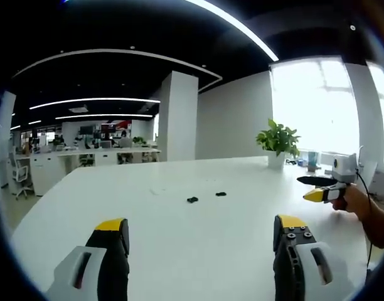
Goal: Snap the two parts of the plastic buckle together until the buckle closes and remains connected.
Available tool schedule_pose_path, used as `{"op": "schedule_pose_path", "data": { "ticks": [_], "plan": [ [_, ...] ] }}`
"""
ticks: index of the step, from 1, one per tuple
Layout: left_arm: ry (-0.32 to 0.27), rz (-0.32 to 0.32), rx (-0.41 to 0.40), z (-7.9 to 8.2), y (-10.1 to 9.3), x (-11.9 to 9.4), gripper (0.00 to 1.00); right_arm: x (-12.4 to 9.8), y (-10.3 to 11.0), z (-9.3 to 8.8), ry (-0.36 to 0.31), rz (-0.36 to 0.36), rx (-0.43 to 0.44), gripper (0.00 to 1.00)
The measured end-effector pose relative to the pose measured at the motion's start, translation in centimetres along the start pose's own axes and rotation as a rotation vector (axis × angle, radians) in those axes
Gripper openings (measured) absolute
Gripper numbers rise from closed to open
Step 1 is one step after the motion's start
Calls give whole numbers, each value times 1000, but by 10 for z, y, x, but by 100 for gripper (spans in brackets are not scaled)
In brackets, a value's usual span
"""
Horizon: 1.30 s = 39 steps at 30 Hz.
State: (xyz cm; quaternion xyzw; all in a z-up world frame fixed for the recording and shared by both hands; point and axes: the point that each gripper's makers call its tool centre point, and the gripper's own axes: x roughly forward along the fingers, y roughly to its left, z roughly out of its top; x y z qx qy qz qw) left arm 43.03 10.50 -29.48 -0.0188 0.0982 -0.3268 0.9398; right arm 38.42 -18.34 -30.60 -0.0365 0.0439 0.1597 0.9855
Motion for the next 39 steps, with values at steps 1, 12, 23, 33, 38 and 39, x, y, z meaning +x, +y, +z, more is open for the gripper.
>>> {"op": "schedule_pose_path", "data": {
  "ticks": [1,12,23,33,38,39],
  "plan": [
    [1,0,1,0,0,0,97,2,-2,0,3,1,1,100],
    [1,-2,15,5,-1,-3,96,6,-8,2,6,7,0,99],
    [19,-16,12,2,-4,5,97,18,-18,-4,24,11,-2,99],
    [22,-27,1,3,-5,10,97,23,-20,-4,28,18,10,99],
    [22,-30,1,3,-6,13,97,24,-20,-3,29,17,9,99],
    [23,-32,1,3,-6,14,97,25,-20,-3,30,19,6,99]
  ]
}}
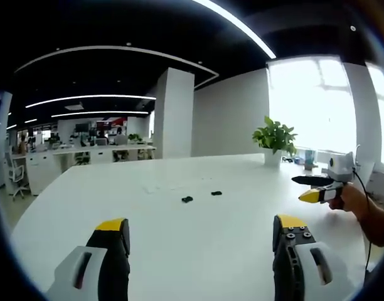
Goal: Snap the two parts of the plastic buckle together until the buckle closes and remains connected.
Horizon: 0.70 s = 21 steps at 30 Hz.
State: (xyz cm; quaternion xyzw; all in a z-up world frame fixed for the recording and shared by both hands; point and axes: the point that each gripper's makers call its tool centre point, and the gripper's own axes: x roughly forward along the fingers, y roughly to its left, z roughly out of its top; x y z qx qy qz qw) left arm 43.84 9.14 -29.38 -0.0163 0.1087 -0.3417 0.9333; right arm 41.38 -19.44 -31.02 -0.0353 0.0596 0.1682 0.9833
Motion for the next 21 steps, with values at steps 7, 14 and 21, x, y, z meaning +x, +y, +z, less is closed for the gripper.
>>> {"op": "schedule_pose_path", "data": {
  "ticks": [7,14,21],
  "plan": [
    [11,2,10,2,2,3,96,4,1,4,3,2,-7,99],
    [5,4,8,5,4,4,96,6,3,3,8,6,-4,99],
    [18,1,10,4,3,8,96,6,3,5,5,2,-13,100]
  ]
}}
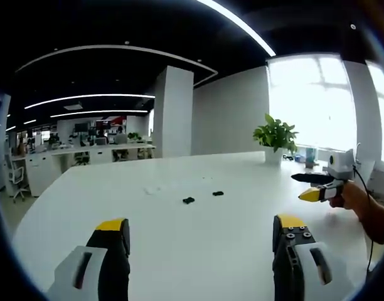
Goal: Snap the two parts of the plastic buckle together until the buckle closes and remains connected.
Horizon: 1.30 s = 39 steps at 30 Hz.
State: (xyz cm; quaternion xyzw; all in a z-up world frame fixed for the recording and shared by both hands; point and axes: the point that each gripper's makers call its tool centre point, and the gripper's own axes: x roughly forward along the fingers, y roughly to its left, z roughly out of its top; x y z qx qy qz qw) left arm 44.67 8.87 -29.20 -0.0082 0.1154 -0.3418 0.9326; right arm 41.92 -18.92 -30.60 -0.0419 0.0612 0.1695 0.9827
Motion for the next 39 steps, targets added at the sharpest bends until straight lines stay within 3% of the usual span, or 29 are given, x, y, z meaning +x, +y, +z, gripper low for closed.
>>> {"op": "schedule_pose_path", "data": {
  "ticks": [39],
  "plan": [
    [27,-15,18,8,5,22,96,22,-3,1,30,21,-20,100]
  ]
}}
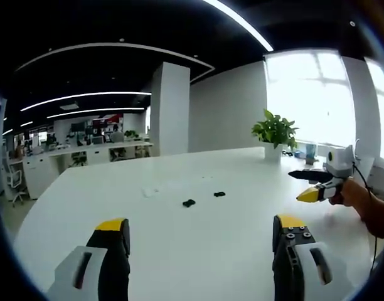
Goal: Snap the two parts of the plastic buckle together until the buckle closes and remains connected.
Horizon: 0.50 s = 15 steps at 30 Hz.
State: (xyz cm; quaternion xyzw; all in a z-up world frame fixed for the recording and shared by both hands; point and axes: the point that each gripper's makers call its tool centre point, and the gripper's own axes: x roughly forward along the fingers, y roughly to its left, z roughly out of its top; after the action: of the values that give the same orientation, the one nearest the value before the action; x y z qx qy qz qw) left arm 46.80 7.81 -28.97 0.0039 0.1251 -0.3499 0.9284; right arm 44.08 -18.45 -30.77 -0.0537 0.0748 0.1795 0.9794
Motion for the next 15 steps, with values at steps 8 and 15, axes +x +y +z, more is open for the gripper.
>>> {"op": "schedule_pose_path", "data": {
  "ticks": [8,15],
  "plan": [
    [0,-2,7,1,0,4,96,4,-1,0,2,4,5,100],
    [12,1,10,0,3,6,96,7,-3,1,4,-2,4,100]
  ]
}}
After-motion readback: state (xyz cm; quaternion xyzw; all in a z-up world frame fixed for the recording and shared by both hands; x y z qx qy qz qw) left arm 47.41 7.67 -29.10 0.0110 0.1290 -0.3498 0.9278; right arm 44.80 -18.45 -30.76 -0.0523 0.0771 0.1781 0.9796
